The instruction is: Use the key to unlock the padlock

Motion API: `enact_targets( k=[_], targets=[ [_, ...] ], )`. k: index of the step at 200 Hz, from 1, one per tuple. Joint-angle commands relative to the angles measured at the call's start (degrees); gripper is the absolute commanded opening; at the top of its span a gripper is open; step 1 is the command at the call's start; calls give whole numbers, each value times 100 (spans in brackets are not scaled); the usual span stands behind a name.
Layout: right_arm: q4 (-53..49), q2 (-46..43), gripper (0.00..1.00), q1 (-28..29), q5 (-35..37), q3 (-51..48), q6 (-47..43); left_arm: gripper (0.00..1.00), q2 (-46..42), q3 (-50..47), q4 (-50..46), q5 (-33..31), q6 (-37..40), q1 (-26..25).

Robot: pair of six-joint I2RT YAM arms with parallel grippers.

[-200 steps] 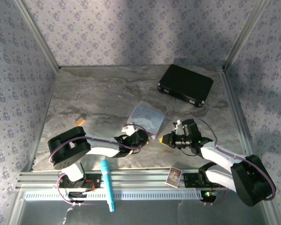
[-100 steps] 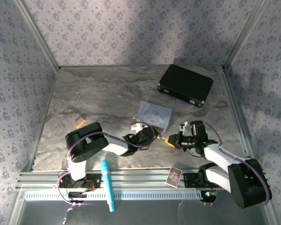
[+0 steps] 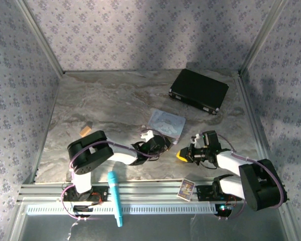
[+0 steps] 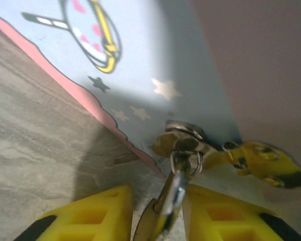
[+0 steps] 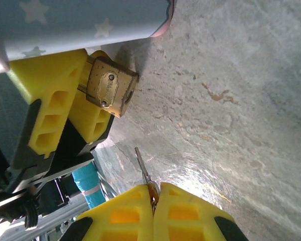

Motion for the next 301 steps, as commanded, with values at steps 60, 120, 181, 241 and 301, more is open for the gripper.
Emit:
enact_targets(
  k=[60, 120, 181, 241, 301],
  targets=[
    [-260, -119, 0, -31, 80, 129, -128, 43, 260, 444, -2230, 315, 739, -201],
    [-235, -145, 0, 44, 255, 91, -57, 36, 455, 699, -2623, 358, 609, -316],
    [1005, 166, 0, 563, 771, -120, 881, 13, 191, 744, -2723, 150, 816, -291],
    [1840, 674, 0, 600, 426, -60, 1338, 8, -317, 17, -1466, 549, 123, -43],
    [2492, 1246, 0, 771, 197, -57, 1486, 4, -208, -251, -609, 801, -417, 35]
  ],
)
